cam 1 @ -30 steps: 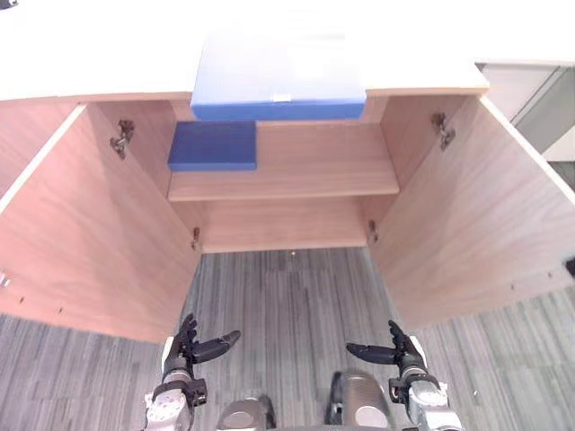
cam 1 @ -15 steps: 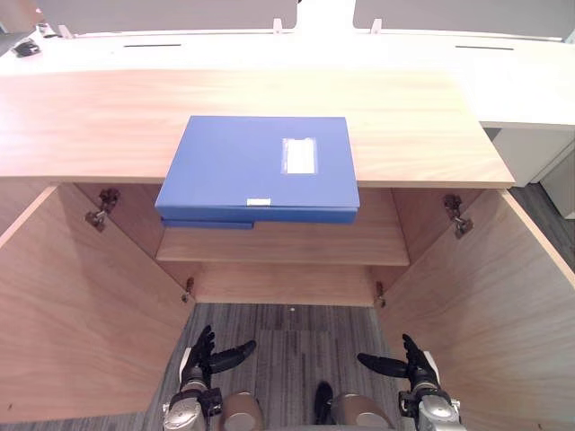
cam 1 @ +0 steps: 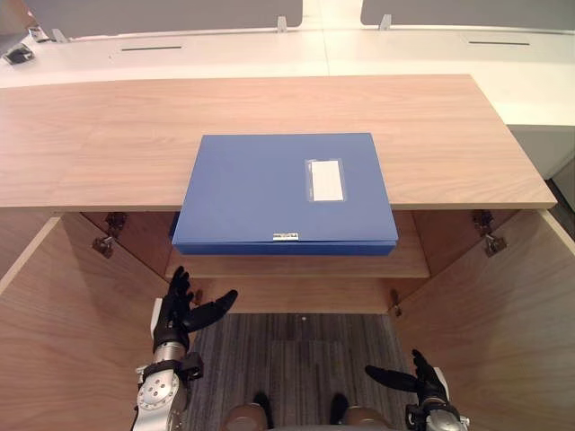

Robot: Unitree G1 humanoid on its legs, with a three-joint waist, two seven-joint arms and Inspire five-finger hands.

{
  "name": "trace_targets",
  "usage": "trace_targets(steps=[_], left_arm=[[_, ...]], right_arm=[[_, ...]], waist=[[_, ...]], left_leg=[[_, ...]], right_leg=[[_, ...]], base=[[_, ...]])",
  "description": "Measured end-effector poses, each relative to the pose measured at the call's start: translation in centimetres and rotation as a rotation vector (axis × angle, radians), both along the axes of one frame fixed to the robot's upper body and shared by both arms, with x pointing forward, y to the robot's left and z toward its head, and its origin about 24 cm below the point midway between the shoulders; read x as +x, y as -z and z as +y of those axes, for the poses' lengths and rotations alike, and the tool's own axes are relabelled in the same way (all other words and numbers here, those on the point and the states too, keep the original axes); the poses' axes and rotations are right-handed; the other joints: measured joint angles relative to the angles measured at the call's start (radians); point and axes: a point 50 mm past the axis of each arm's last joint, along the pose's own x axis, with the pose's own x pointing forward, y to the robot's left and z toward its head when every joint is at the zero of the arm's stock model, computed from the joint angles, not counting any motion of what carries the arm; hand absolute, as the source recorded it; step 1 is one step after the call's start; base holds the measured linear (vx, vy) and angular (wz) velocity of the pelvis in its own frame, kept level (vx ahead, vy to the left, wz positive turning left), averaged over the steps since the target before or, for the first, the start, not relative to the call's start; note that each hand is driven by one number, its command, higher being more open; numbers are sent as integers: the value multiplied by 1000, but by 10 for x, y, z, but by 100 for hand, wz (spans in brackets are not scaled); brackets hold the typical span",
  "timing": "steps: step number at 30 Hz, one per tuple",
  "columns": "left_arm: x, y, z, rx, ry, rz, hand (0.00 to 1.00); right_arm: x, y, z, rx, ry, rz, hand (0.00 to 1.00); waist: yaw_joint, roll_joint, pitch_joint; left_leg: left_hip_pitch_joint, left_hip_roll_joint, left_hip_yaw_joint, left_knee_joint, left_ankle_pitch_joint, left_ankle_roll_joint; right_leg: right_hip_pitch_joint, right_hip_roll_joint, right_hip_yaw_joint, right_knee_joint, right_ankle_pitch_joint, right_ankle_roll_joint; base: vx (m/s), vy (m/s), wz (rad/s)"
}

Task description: Walk over to the cabinet, pick up the folder, carry it to the office cabinet, place the folder inside the office cabinet, then close the office cabinet door

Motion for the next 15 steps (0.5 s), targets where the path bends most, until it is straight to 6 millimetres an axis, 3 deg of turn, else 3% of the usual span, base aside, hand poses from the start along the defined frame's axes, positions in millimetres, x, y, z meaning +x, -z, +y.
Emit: trace_targets(steps=[7,12,15], left_arm=[[-1,-66,-7,245,62,-252,100],[-6,-114,-13,512,137,-433,100],[-7,-125,-17,684,171,-468,100]], right_arm=[[-7,5,2,1,-18,34,100],[-19,11,4,-8,-46,91,100],[-23,11,4,-13,-56,100,100]], waist=[[1,-1,-28],[2,0,-52],[1,-1,-74]], left_leg=[[23,-4,-22,-24,21,0],[39,-7,-31,-34,25,0],[43,-8,-31,-38,25,0]], right_leg=[[24,1,-8,-4,1,1],[49,5,-13,-17,4,5],[52,6,-13,-19,5,5]], base=[[-75,-18,7],[-52,-15,5],[0,0,0]])
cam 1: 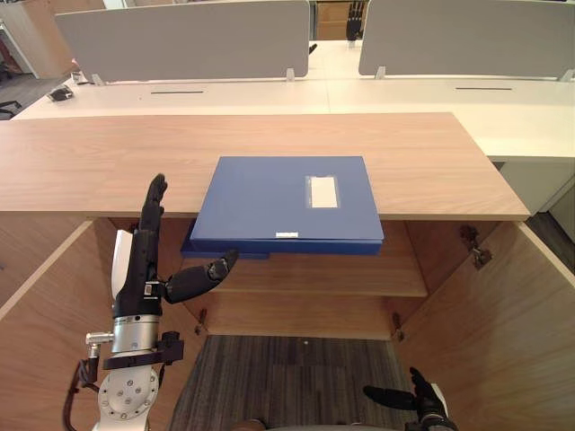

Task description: Walk over to the cabinet, pick up the folder, carry it to the office cabinet, place the folder inside the office cabinet, then close the office cabinet door

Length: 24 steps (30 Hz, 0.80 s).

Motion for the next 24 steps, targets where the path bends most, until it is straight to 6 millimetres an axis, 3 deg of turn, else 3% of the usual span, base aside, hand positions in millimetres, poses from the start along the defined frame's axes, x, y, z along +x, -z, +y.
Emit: trace_targets(steps=[7,11,12,15,18,24], left_arm=[[5,2,-16,245,55,6,100],[20,15,-35,367,165,37,100],[28,25,-37,406,176,70,0],[39,31,-34,463,143,80,0],[51,23,-34,513,93,34,0],[59,11,-34,566,50,-34,0]], right_arm=[[-2,2,6,6,-42,10,100],[-3,3,10,14,-68,18,100],[-2,3,11,17,-75,17,100],[-3,3,11,19,-78,18,100],[-3,3,11,18,-78,19,100],[1,1,11,20,-80,2,100]], waist=[[0,-4,-8],[-5,-4,-11],[-11,-4,-14],[-27,-6,-19],[-33,-6,-22],[-41,-6,-27]], left_leg=[[14,-1,3,-8,1,0],[45,-2,25,-51,20,0],[63,-4,34,-83,36,-1],[78,-3,49,-118,50,-2],[83,-5,56,-131,52,-2],[97,-9,70,-155,52,-2]], right_leg=[[12,0,3,-3,0,0],[10,2,23,-3,2,-2],[8,5,31,-7,5,-3],[2,11,44,-26,15,-4],[3,13,50,-38,20,-3],[6,14,65,-59,25,1]], base=[[-4,0,-1],[-9,1,-15],[-1,-1,-17],[6,-8,-17],[16,-2,-8],[31,6,-8]])
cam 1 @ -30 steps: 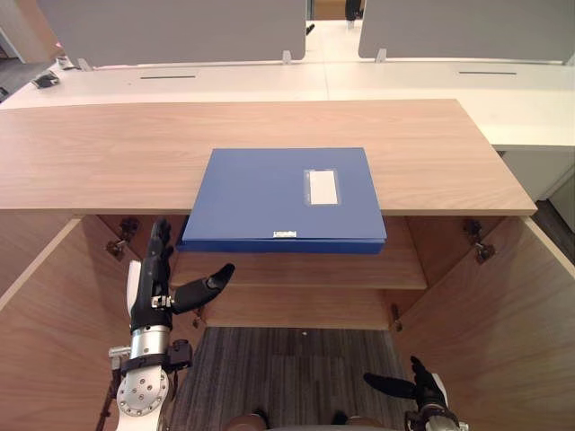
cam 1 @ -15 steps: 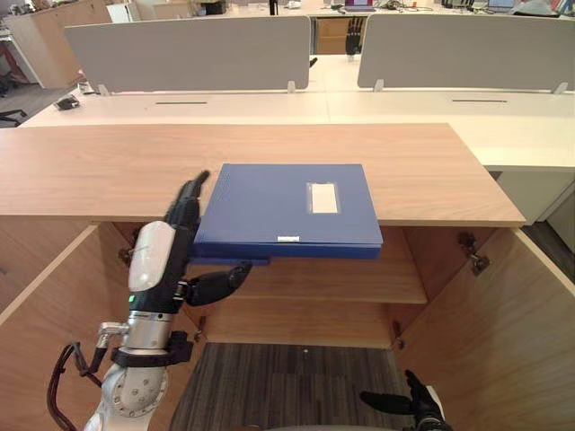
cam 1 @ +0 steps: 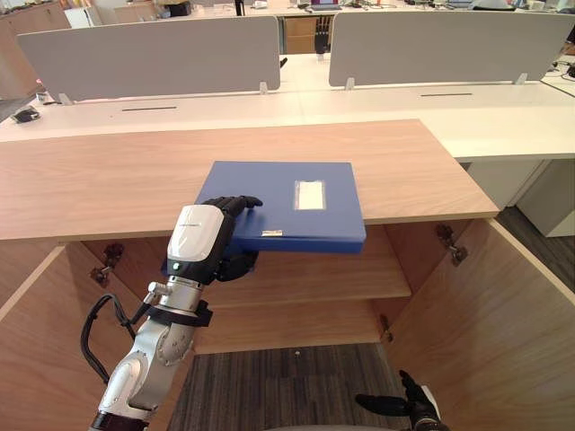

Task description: Walk over to the cabinet, pick up the folder, carry it to the office cabinet, place the folder inside the office cabinet, then close the office cabinet door

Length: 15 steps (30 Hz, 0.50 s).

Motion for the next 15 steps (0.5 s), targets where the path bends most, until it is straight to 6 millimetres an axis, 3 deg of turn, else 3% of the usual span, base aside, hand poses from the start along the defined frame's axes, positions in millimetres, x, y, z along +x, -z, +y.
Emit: trace_targets(steps=[6,10,13,15], left_arm=[[-7,-9,-6,-157,0,-37,0],[-25,-15,-14,-255,63,-26,0],[-38,-25,-19,-373,140,-22,0],[-46,-32,-20,-508,192,-21,0]], right_arm=[[17,-11,2,10,18,-96,100],[34,-30,6,28,76,-244,100],[50,-54,5,31,128,-396,100],[61,-83,2,26,164,-549,100]], waist=[[-3,-3,1],[-6,-7,5],[-9,-10,9],[-10,-13,19]], left_leg=[[0,-3,24,-4,-5,2],[-2,-3,35,8,-19,5],[-3,-3,41,26,-33,6],[-4,-1,47,40,-45,7]], right_leg=[[-4,-1,26,-15,8,5],[-5,-1,37,-17,9,6],[-2,-2,45,-19,9,6],[-1,-2,53,-21,9,7]], base=[[19,7,-12],[-5,-8,-10],[-7,-3,-8],[-20,-10,-8]])
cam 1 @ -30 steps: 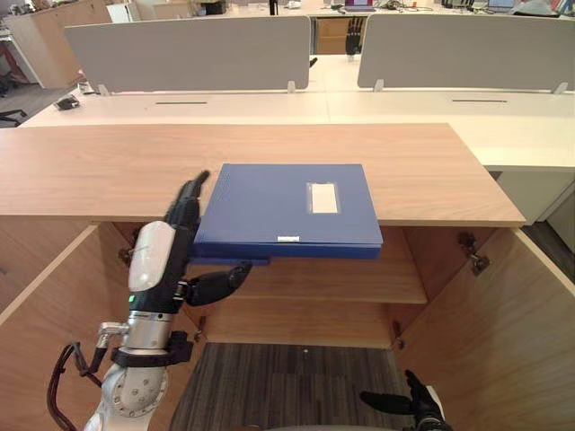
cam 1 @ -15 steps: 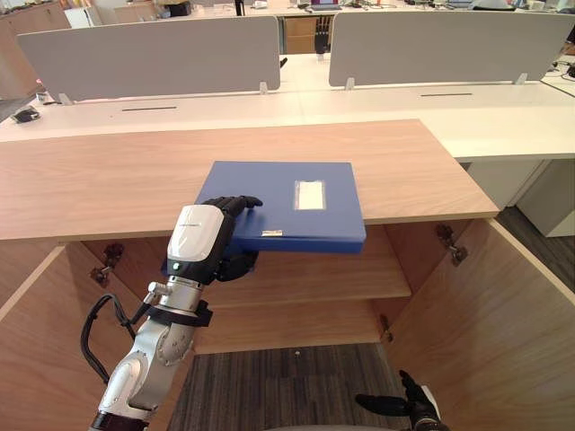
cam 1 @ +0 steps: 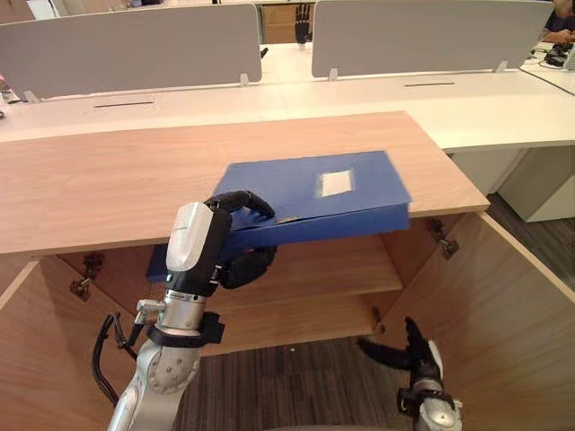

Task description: Walk over to the cabinet, pick up the folder, carry it to the office cabinet, place the folder inside the office cabinet, then close the office cabinet door

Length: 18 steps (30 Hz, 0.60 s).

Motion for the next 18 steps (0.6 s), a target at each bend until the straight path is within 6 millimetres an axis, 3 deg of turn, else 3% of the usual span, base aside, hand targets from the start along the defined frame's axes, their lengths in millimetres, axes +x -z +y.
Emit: trace_targets(steps=[6,11,18], left_arm=[[-12,-13,13,-441,143,25,0],[-15,-4,15,-668,293,128,0],[-14,12,-1,-898,564,346,0]], right_arm=[[13,-81,-12,-63,30,-380,100],[20,-136,-6,-42,-15,-659,100],[57,-212,20,12,-373,-1031,100]], waist=[[-3,-1,7],[-4,-3,23],[-4,-4,25]], left_leg=[[-4,6,21,21,-18,-2],[-4,8,29,34,-28,-1],[-3,7,44,38,-30,0]], right_leg=[[-2,4,20,-1,0,0],[-2,5,31,0,0,0],[-12,5,48,10,3,5]], base=[[8,-16,-11],[-18,-18,-8],[-33,-15,-7]])
